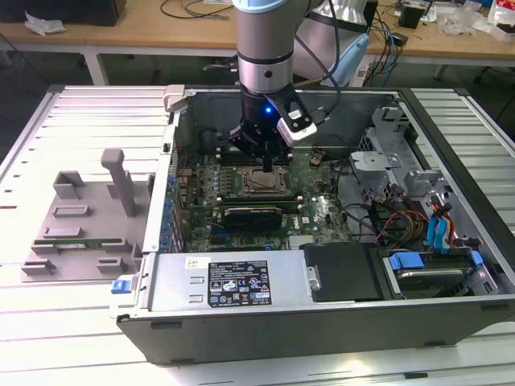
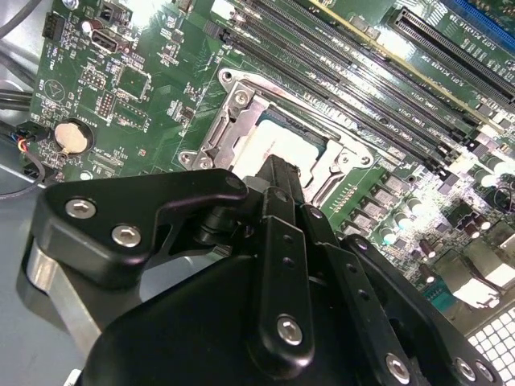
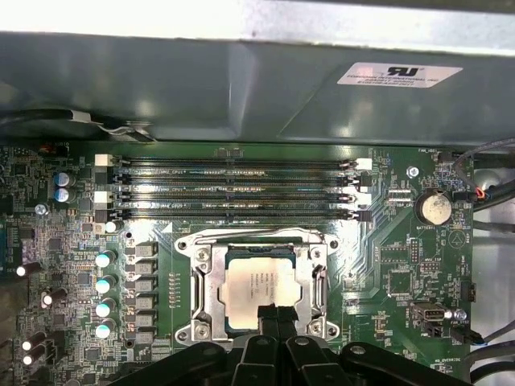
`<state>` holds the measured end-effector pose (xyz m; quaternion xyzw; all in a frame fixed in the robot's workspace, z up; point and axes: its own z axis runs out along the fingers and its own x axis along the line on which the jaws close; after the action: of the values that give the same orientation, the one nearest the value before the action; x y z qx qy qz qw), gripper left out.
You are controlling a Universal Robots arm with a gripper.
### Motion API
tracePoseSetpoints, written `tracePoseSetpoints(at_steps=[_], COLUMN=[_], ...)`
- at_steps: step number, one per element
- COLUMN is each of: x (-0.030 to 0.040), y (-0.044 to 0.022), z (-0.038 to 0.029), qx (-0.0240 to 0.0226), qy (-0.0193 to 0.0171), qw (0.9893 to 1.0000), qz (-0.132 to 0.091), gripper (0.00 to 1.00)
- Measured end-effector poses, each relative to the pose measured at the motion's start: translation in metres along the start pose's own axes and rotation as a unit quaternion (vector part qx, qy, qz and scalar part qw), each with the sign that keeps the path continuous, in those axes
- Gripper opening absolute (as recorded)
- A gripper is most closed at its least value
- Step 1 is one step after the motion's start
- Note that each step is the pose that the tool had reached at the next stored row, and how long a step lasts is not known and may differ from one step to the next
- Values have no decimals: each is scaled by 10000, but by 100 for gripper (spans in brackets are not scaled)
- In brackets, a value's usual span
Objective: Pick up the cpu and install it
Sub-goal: 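Install the second cpu locking lever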
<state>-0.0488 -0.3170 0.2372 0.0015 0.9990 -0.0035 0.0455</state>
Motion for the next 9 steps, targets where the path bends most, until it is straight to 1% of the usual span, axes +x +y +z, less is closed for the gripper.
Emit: tracePoseSetpoints(at_steps=[2, 7, 8, 9], x=[0, -11, -13, -13], y=[0, -1, -1, -1], z=[-2, -121, -141, -146], qx=[0, 0, 0, 0], qy=[0, 0, 0, 0], qw=[10000, 10000, 10000, 10000], qz=[0, 0, 0, 0], gripper=[11, 11, 11, 11])
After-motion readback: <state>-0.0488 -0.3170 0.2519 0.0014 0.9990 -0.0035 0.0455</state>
